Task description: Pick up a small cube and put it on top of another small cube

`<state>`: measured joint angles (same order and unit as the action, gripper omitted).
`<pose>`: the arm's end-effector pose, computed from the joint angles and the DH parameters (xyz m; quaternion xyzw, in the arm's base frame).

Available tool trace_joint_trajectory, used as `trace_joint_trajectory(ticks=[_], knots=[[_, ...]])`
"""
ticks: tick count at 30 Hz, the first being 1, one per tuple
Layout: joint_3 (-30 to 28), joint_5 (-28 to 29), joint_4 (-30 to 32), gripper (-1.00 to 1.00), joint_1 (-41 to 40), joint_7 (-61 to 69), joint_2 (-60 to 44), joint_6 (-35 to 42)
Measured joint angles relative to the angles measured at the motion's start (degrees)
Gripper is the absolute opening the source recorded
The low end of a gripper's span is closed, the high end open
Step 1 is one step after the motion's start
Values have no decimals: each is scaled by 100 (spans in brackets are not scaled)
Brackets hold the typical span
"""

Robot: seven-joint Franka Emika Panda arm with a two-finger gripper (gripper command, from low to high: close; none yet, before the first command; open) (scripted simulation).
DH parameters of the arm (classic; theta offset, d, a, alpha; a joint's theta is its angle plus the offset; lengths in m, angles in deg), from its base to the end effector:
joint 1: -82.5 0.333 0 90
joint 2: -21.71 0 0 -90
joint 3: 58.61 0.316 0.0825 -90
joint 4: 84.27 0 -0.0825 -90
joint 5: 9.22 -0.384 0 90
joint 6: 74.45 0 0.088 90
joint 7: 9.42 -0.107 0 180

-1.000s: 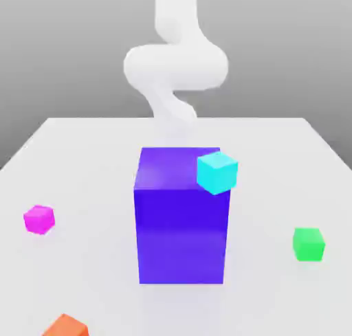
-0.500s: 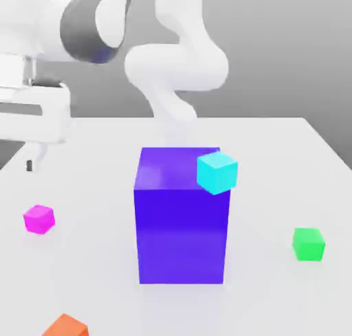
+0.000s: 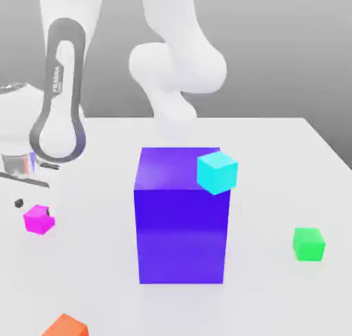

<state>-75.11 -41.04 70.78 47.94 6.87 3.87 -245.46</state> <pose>0.2016 -0.3281 0.1351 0.8410 -0.5410 0.0005 0.0026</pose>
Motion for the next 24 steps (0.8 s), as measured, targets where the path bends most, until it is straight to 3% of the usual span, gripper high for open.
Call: trace_joint_trajectory(ticks=[1,8,12,17,20,24], knots=[[232,-132,-33,-100,-202,102,-115,-94],[272,-148,-38,-100,-238,115,-130,-96],[-492,666,123,-100,345,-504,364,228],[-1334,2064,352,-100,872,-1557,1145,714],[-1325,2319,-12,-100,1001,-1770,1106,1134],[-879,2430,-410,-100,1435,-1830,1011,1521]])
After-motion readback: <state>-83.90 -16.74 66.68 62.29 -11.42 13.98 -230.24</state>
